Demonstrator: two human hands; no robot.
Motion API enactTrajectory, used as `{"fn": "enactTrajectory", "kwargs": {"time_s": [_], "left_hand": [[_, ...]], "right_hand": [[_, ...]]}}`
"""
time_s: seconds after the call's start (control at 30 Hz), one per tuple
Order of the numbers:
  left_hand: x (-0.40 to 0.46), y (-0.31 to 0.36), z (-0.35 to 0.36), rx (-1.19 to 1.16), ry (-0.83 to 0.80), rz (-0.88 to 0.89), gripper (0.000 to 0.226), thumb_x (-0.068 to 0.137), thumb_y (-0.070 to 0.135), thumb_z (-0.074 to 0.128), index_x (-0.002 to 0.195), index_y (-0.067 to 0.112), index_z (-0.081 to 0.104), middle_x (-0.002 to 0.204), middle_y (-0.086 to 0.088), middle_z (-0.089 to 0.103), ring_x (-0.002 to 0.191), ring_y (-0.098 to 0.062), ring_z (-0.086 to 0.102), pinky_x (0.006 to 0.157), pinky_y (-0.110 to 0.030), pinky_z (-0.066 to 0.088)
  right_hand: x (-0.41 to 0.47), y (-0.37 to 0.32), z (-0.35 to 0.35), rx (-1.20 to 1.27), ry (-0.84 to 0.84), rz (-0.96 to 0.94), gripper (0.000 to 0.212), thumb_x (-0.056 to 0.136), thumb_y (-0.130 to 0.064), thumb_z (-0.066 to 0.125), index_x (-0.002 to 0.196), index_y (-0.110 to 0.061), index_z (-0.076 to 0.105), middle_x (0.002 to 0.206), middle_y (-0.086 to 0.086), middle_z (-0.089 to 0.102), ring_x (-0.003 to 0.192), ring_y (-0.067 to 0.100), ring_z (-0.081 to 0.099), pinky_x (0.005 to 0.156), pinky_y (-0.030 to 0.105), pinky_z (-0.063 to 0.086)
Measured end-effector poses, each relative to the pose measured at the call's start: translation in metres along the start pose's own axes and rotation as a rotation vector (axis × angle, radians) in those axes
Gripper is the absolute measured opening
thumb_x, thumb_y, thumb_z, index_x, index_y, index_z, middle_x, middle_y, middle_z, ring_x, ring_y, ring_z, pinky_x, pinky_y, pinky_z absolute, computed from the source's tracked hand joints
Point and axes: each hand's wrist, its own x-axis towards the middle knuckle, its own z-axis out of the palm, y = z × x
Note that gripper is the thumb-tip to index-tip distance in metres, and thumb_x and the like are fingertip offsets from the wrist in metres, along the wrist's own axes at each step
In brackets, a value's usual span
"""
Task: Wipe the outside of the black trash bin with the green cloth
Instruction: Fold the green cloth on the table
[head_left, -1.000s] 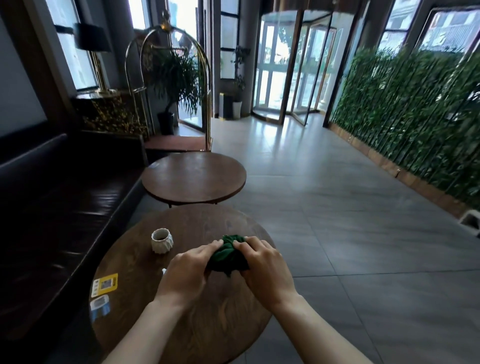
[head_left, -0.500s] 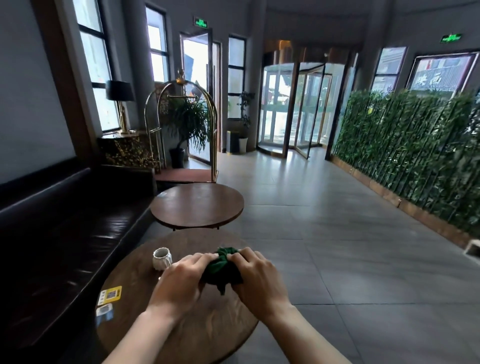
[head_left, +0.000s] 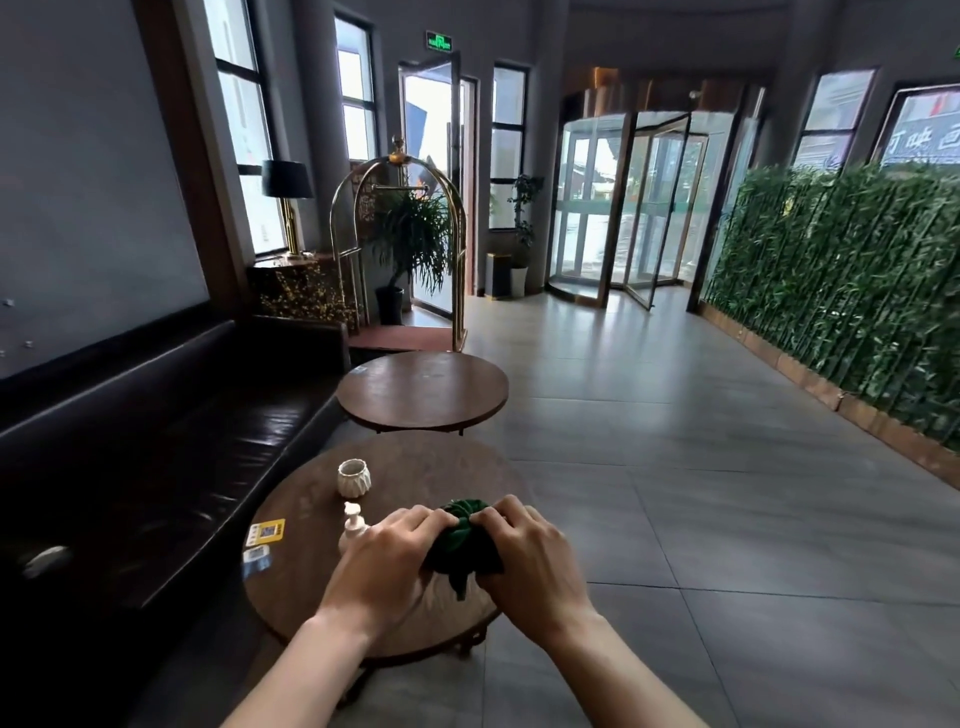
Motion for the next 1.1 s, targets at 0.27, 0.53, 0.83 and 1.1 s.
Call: {"fn": "enactTrajectory", "kwargs": {"time_s": [0.27,0.53,0.83,1.1], "left_hand": [[-0.015,0.001,-0.01,-0.024,0.039,0.035,0.047,0.081,0.007,0.067,0.125,0.024,0.065,0.115,0.007,0.07,0.103,-0.021,0.068,0.083,-0.042,0.057],[-0.054,-0.03,-0.013,-0.074,0.017,0.007,0.044,0.079,0.006,0.07,0.121,0.021,0.066,0.107,0.001,0.07,0.101,-0.026,0.068,0.08,-0.045,0.057],[-0.102,-0.057,0.015,-0.159,-0.055,-0.007,0.046,0.078,0.008,0.072,0.123,0.018,0.066,0.112,-0.001,0.071,0.106,-0.029,0.067,0.082,-0.045,0.057],[-0.127,-0.062,0.043,-0.186,-0.101,0.015,0.041,0.082,0.011,0.068,0.123,0.02,0.066,0.11,0.001,0.071,0.103,-0.027,0.067,0.081,-0.044,0.057]], "right_hand": [[-0.012,-0.02,-0.003,-0.001,0.028,0.021,0.042,0.086,-0.026,0.07,0.126,-0.018,0.06,0.122,0.002,0.058,0.108,0.027,0.059,0.082,0.046,0.056],[-0.024,-0.063,0.025,0.027,0.012,0.016,0.048,0.082,-0.021,0.075,0.127,-0.016,0.061,0.12,0.007,0.058,0.105,0.031,0.059,0.08,0.049,0.057],[-0.06,-0.097,0.072,0.033,-0.044,0.087,0.064,0.085,-0.019,0.075,0.145,-0.023,0.054,0.123,0.007,0.058,0.105,0.032,0.059,0.082,0.05,0.057],[-0.089,-0.104,0.1,0.035,-0.114,0.138,0.066,0.081,-0.016,0.078,0.144,-0.019,0.055,0.125,0.008,0.057,0.105,0.033,0.06,0.082,0.048,0.057]]}}
